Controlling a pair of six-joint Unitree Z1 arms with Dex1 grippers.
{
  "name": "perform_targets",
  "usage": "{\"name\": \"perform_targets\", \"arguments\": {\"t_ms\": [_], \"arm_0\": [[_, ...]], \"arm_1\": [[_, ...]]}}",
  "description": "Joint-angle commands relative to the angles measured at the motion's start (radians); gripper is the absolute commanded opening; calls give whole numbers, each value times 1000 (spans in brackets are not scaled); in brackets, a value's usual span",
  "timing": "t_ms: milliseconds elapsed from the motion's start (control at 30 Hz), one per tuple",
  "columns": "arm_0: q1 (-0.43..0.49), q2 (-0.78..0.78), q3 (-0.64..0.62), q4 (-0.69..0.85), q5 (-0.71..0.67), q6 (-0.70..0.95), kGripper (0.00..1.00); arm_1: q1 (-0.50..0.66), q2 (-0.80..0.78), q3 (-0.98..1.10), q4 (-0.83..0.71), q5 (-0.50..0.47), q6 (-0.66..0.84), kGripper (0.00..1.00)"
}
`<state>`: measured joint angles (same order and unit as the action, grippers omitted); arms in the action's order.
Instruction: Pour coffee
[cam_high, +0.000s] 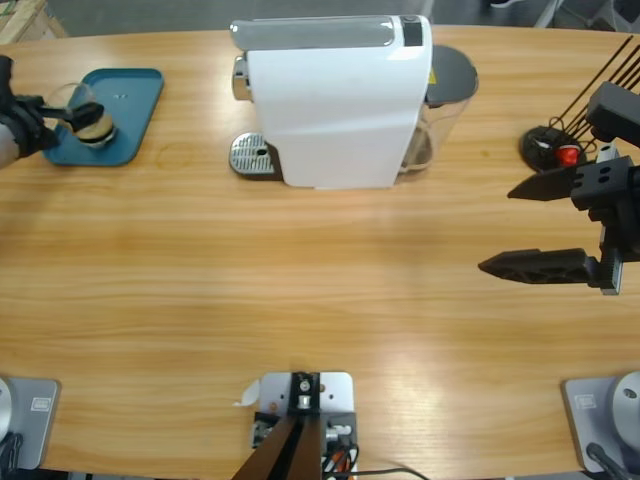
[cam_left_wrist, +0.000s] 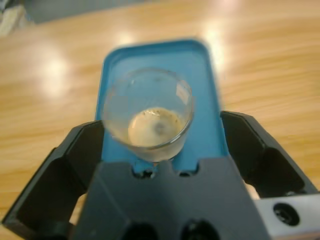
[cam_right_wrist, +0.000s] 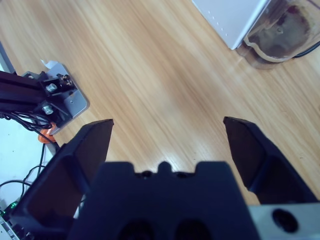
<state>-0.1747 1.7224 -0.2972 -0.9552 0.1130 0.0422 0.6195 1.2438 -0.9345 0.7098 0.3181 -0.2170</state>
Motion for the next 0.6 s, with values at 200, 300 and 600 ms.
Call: {"name": "perform_targets", "arguments": {"t_ms": [200, 300, 600], "arm_0": [[-318, -821, -482, 1271, -95, 70, 996], [-318, -823, -516, 1370, -123, 90, 996], [-518, -715, -477, 1510, -278, 81, 996]], "arm_1": [[11, -55, 46, -29, -13, 16, 1000], [11, -69, 49, -34, -18, 16, 1000], [11, -118, 53, -30, -17, 32, 1000]]}}
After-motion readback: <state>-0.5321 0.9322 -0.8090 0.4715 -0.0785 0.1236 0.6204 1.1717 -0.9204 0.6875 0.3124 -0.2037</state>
